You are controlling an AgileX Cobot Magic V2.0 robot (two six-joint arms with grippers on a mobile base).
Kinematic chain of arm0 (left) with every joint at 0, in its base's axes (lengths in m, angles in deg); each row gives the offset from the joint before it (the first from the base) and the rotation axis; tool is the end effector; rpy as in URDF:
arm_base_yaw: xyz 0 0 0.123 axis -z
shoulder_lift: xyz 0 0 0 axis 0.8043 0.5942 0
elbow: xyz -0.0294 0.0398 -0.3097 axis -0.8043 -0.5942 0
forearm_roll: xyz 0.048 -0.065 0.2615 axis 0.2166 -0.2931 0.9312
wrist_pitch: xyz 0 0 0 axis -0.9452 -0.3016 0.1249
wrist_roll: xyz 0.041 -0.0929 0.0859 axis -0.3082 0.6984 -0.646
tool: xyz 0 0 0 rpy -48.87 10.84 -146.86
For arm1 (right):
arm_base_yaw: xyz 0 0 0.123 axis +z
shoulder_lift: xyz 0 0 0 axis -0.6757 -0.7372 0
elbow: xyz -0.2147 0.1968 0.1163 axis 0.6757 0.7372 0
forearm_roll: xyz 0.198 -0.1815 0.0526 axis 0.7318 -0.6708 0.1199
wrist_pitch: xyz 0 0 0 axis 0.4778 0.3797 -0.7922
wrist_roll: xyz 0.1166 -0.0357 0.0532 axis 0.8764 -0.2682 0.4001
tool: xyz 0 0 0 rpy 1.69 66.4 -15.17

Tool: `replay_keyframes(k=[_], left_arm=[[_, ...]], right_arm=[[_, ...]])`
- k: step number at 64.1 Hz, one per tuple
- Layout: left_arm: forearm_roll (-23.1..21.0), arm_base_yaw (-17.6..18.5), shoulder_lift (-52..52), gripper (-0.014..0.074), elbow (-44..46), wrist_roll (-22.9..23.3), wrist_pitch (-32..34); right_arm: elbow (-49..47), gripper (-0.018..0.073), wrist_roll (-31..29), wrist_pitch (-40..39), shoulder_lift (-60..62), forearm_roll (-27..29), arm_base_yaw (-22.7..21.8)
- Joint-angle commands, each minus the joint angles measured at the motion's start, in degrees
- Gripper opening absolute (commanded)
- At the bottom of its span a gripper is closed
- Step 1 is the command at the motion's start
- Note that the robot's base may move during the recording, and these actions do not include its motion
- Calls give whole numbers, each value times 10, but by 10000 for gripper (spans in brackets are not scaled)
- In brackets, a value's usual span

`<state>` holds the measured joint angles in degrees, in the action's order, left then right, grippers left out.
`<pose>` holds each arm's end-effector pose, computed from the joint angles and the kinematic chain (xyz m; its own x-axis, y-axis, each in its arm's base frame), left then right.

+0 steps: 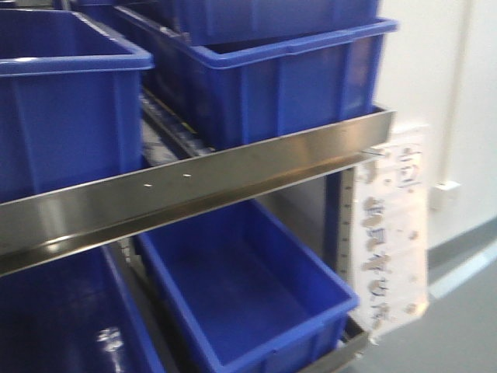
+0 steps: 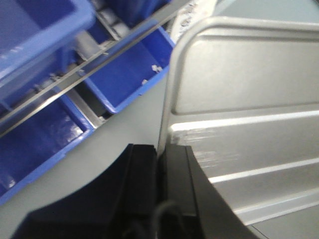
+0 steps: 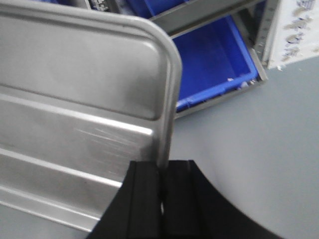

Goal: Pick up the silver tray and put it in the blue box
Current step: 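Drive up to the rack and align with the empty blue bin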

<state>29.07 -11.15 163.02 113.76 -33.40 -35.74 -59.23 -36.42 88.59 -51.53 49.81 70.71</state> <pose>0.2346 -0.1885 0.4495 -0.7471 0.0309 -0.6640 0.2638 0.9307 -0.2535 0.2356 0.1193 0.4186 -0.7384 0.0381 -0.6733 -0.1730 0.9543 0.2437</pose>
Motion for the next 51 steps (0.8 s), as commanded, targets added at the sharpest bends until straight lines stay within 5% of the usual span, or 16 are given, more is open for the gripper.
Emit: replay_keyframes(k=[1, 51], left_arm=[[69, -3, -23, -97, 19, 5, 7], [72, -3, -23, -97, 19, 5, 10]], right_arm=[[-18, 56, -10, 6, 12, -54, -5], [-18, 56, -10, 6, 12, -54, -5]])
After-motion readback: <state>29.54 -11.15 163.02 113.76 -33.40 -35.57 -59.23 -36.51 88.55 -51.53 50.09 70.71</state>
